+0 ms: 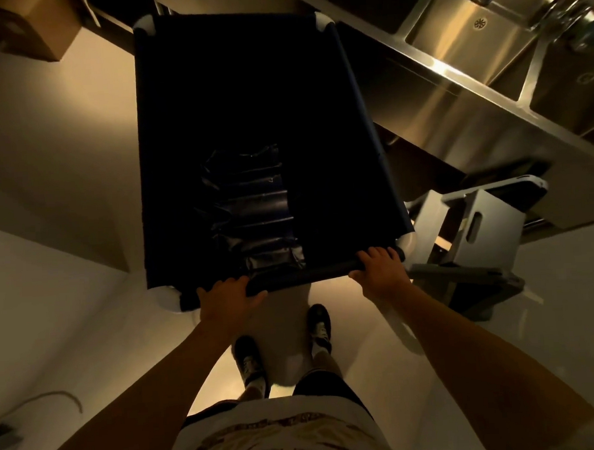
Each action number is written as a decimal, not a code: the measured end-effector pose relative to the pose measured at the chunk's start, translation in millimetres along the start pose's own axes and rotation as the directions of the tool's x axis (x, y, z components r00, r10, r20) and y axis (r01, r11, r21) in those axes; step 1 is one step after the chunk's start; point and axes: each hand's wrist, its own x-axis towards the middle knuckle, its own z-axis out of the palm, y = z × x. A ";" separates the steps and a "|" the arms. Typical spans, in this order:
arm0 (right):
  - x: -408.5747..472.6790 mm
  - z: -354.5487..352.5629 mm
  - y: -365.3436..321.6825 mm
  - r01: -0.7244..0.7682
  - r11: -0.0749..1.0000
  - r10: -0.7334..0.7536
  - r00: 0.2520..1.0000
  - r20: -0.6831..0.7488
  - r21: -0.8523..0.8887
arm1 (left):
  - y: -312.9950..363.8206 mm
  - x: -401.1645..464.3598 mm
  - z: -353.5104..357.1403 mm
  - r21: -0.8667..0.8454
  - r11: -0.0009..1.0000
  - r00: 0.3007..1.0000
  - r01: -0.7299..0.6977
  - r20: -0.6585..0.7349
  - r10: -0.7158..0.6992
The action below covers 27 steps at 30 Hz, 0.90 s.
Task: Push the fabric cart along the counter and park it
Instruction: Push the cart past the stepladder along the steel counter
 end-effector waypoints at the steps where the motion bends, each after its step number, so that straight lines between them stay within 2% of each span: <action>1: 4.0 -2.5 1.9 0.005 1.000 -0.005 1.000 -0.005 0.009 | 2.0 1.1 1.1 0.002 1.000 1.000 0.015 0.000 -0.015; 12: 61.7 -38.2 26.4 0.123 0.992 -0.123 0.992 0.001 -0.001 | 33.2 19.9 -2.6 -0.073 0.983 0.980 0.171 -0.088 -0.177; 16: 79.7 -48.1 34.8 0.172 0.985 -0.172 0.985 -0.010 0.001 | 44.0 25.2 -5.2 -0.116 0.969 0.971 0.216 -0.076 -0.225; 23: 105.6 -59.1 47.3 0.248 0.968 -0.248 0.968 -0.026 -0.028 | 62.7 25.4 1.4 -0.191 0.946 0.936 0.263 -0.188 -0.298; 27: 118.7 -63.2 54.2 0.283 0.959 -0.284 0.958 -0.034 -0.030 | 71.4 26.1 4.5 -0.207 0.931 0.920 0.301 -0.193 -0.340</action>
